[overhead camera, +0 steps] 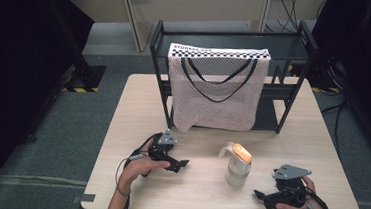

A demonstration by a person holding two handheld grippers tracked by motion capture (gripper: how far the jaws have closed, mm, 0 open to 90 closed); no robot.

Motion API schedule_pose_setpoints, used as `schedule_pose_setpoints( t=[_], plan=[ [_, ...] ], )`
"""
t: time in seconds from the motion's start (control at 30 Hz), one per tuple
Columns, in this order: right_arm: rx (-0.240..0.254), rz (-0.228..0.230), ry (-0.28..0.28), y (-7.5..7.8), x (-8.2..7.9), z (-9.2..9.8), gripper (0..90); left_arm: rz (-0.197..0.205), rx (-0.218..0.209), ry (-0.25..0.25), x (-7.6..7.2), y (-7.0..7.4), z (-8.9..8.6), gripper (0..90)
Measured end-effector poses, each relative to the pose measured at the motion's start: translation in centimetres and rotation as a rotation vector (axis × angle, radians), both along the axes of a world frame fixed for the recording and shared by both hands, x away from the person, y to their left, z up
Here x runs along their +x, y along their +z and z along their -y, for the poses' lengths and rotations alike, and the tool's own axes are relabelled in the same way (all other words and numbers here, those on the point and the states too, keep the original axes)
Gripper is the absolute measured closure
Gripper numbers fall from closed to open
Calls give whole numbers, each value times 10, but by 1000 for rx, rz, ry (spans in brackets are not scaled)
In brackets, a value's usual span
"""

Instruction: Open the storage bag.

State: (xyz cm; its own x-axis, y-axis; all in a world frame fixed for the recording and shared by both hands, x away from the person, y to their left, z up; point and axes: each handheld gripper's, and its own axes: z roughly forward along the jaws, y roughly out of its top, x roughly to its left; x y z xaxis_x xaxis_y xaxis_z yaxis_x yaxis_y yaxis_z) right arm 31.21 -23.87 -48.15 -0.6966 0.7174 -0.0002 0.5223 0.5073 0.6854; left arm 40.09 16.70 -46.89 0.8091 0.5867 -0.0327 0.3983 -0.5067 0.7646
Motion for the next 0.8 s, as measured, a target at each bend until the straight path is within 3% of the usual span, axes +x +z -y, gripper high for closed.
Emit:
schedule_pose_setpoints(
  t=[0.4, 0.63, 0.8],
  plan=[
    [0, 0, 0, 0, 0, 0, 3, 0, -48, -27, -7, 13, -2, 23],
    [0, 0, 0, 0, 0, 0, 3, 30, -69, -54, -15, 25, 3, 23],
    [-1, 0, 3, 0, 0, 0, 3, 59, -109, -81, -21, 37, 7, 24]
  ],
)
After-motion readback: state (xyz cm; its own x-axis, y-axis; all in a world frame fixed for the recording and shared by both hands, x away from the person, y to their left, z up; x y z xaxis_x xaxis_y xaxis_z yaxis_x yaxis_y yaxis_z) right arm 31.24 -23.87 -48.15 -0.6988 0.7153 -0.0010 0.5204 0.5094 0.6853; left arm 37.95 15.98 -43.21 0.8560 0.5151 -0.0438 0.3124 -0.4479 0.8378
